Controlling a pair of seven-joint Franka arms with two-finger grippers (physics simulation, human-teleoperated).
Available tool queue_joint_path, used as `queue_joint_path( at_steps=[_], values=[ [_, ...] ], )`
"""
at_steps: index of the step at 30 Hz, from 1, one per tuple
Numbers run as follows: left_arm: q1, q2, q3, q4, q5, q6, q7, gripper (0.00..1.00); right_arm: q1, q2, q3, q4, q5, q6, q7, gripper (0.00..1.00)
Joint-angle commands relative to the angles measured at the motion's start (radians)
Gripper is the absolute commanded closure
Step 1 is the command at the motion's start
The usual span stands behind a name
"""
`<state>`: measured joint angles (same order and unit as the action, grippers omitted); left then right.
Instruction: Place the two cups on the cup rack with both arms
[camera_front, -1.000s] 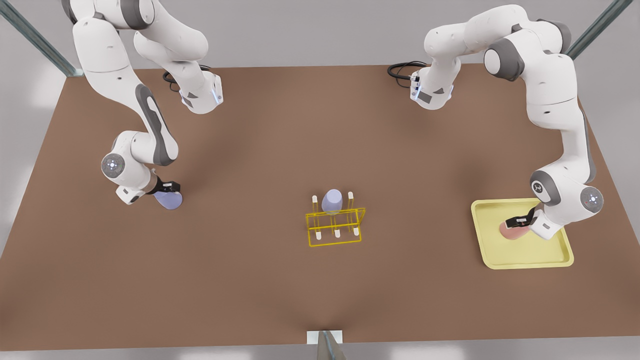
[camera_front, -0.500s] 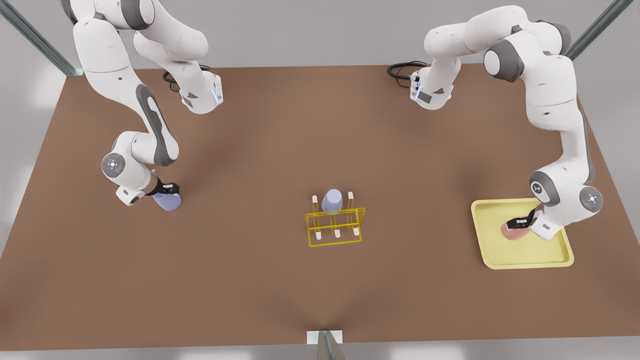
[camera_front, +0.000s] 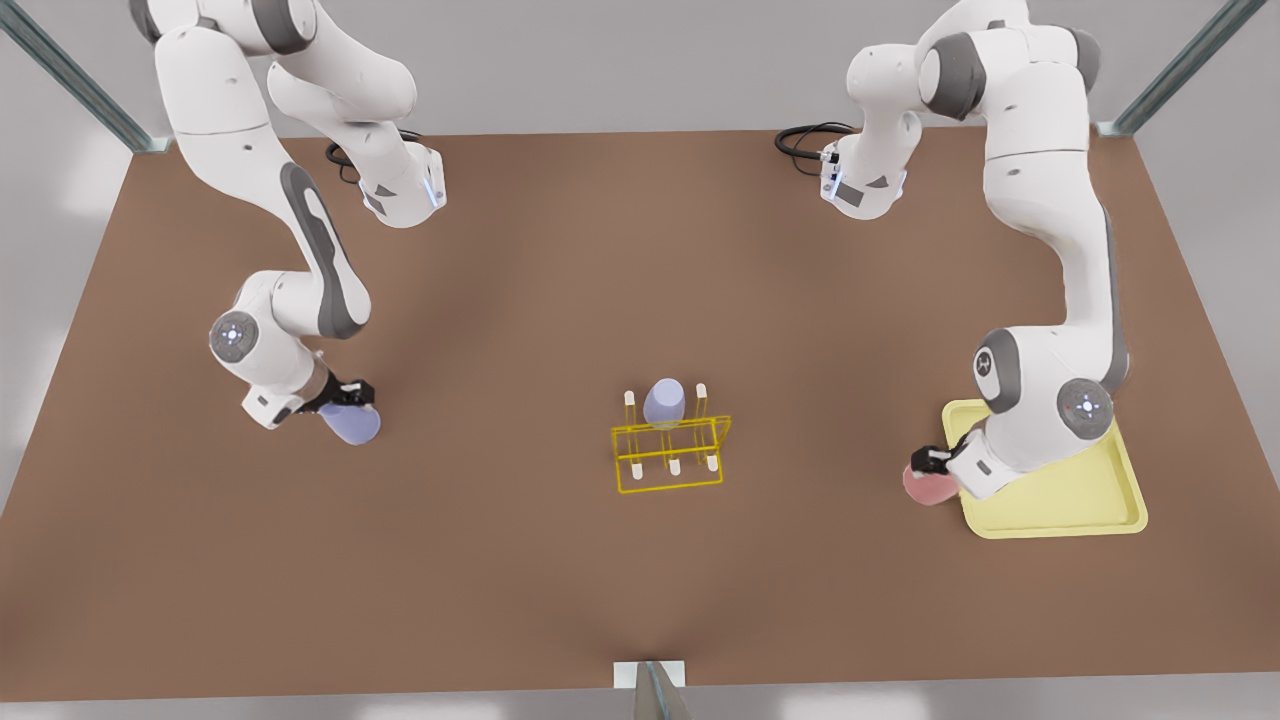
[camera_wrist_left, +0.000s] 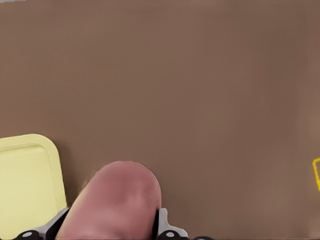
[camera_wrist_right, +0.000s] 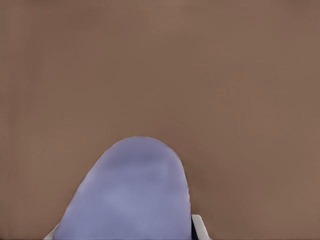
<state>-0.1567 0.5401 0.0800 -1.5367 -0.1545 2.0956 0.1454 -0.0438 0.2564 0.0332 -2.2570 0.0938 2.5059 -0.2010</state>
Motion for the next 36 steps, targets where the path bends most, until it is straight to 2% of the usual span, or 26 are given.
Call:
queue_joint_path(
  at_steps=[1, 3, 8, 11, 19, 25, 28, 32, 33, 36],
  values=[
    [-0.03, 0.003, -0.052, 0.053, 0.003, -0.143, -0.846, 0.16, 0.001, 0.003, 0.028, 0.039, 0.083, -0.062, -0.014, 0.16],
    [-0.035, 0.049, -0.091, 0.17, -0.005, -0.175, -1.0, 0.16, 0.062, 0.035, 0.03, 0.119, 0.173, -0.104, -0.014, 0.16],
    [-0.04, 0.193, -0.278, 0.417, -0.062, -0.167, -1.211, 0.16, 0.199, 0.142, 0.03, 0.303, 0.359, -0.104, -0.003, 0.17],
    [-0.122, 0.219, -0.287, 0.46, -0.062, -0.167, -1.232, 0.16, 0.291, 0.221, 0.028, 0.438, 0.484, -0.091, 0.002, 0.17],
    [-0.145, 0.267, -0.305, 0.474, -0.017, -0.154, -1.233, 0.16, 0.401, 0.446, 0.03, 0.801, 0.71, -0.09, 0.002, 0.17],
    [-0.153, 0.268, -0.307, 0.451, 0.004, -0.175, -1.236, 0.15, 0.4, 0.446, 0.042, 0.833, 0.762, -0.096, 0.0, 0.17],
    [-0.152, 0.273, -0.305, 0.444, 0.023, -0.169, -1.236, 0.15, 0.403, 0.437, 0.091, 0.837, 0.801, -0.091, 0.0, 0.18],
    [-0.155, 0.29, -0.305, 0.444, 0.027, -0.163, -1.236, 0.13, 0.429, 0.437, 0.113, 0.832, 0.833, -0.084, -0.006, 0.18],
    [-0.155, 0.29, -0.305, 0.444, 0.029, -0.164, -1.233, 0.0, 0.432, 0.439, 0.113, 0.832, 0.833, -0.078, -0.006, 0.18],
    [-0.153, 0.288, -0.305, 0.444, 0.038, -0.164, -1.231, 0.0, 0.447, 0.442, 0.113, 0.827, 0.833, -0.075, -0.006, 0.18]
  ],
)
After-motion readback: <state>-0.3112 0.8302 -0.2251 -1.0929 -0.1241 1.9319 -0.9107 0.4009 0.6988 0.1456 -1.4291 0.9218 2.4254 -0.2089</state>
